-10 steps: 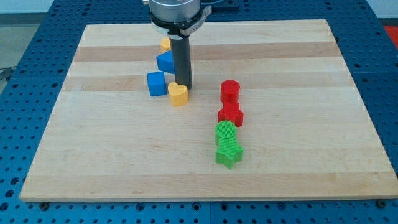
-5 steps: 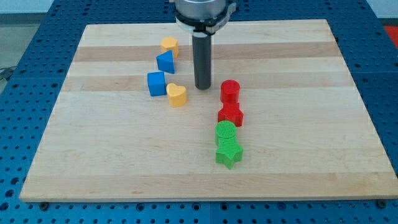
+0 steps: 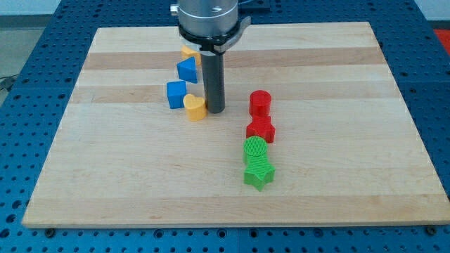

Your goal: Push the yellow heart diagonally below the blue cube

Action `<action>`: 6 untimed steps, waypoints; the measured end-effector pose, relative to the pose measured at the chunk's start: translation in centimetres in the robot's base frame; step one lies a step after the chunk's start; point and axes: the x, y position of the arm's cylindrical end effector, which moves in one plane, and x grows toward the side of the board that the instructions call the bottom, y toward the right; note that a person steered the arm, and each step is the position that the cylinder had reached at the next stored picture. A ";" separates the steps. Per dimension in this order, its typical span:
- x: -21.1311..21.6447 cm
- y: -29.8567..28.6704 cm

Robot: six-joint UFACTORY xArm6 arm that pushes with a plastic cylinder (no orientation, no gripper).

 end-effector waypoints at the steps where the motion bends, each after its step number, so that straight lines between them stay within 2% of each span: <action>1: 0.0 -0.2; 5: -0.1 -0.3; 6: -6.6 0.4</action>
